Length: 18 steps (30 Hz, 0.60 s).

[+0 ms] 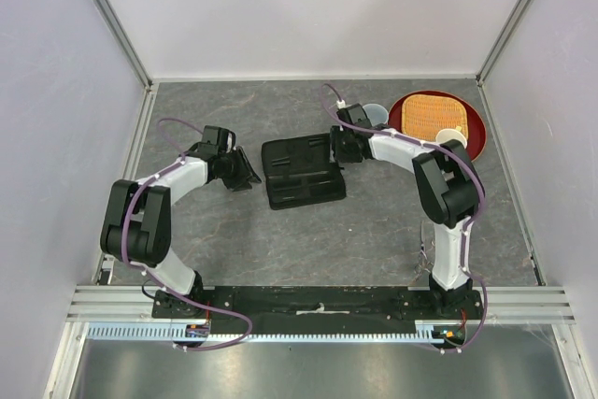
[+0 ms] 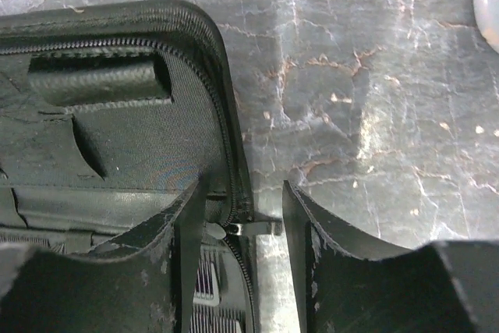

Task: Sort the hair-cutting tools

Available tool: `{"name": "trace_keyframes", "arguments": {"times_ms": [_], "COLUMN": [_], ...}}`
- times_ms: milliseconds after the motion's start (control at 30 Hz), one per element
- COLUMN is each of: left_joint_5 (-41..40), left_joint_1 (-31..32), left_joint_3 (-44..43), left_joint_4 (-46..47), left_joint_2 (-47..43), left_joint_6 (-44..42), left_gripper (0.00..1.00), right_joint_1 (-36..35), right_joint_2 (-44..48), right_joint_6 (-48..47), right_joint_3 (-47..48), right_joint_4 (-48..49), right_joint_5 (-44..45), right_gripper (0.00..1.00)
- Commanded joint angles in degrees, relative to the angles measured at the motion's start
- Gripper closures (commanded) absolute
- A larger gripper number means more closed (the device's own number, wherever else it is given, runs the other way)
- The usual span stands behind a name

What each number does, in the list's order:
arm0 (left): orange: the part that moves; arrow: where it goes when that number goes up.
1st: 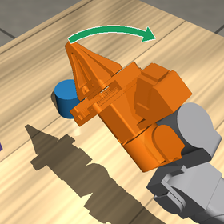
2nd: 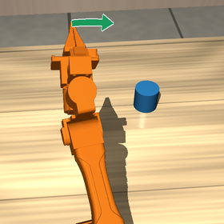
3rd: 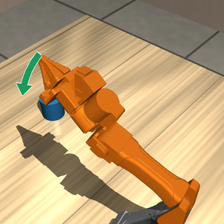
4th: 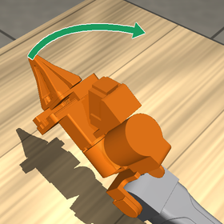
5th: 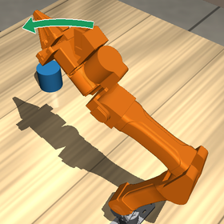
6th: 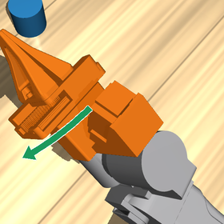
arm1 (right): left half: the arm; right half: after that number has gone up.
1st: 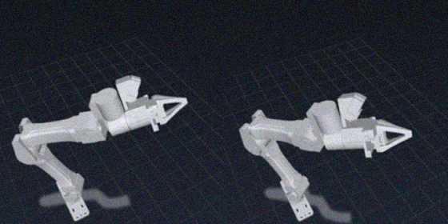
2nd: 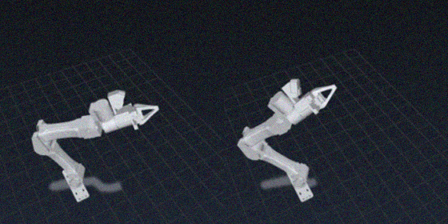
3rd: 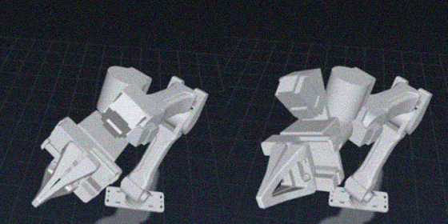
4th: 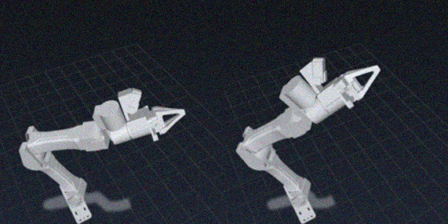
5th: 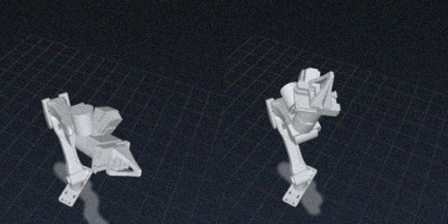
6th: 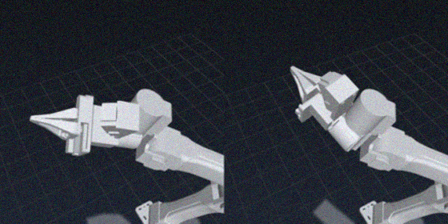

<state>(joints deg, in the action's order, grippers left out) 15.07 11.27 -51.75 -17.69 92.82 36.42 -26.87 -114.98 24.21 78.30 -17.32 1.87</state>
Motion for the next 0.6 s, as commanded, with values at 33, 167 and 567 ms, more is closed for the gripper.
{"name": "trace_keyframes", "arguments": {"times_ms": [33, 167, 567], "left_joint_5": [-2.7, -4.0, -3.5], "left_joint_1": [-0.2, -0.7, -1.9], "left_joint_3": [-1.8, -2.7, -4.9], "left_joint_4": [-1.1, -2.2, -4.4], "left_joint_2": [-3.0, -3.6, -4.0], "left_joint_6": [-2.8, -3.6, -5.0], "left_gripper": [0.57, 0.57, 0.57], "right_joint_1": [-0.1, -0.2, -2.0], "right_joint_2": [-2.8, -3.1, 6.5], "right_joint_6": [0.5, 1.4, 5.5], "right_joint_3": [3.1, 1.4, -5.4], "right_joint_4": [5.5, 8.1, -0.1], "right_joint_5": [-5.6, -11.7, 1.9], "right_gripper": [0.48, 0.51, 0.49]}}
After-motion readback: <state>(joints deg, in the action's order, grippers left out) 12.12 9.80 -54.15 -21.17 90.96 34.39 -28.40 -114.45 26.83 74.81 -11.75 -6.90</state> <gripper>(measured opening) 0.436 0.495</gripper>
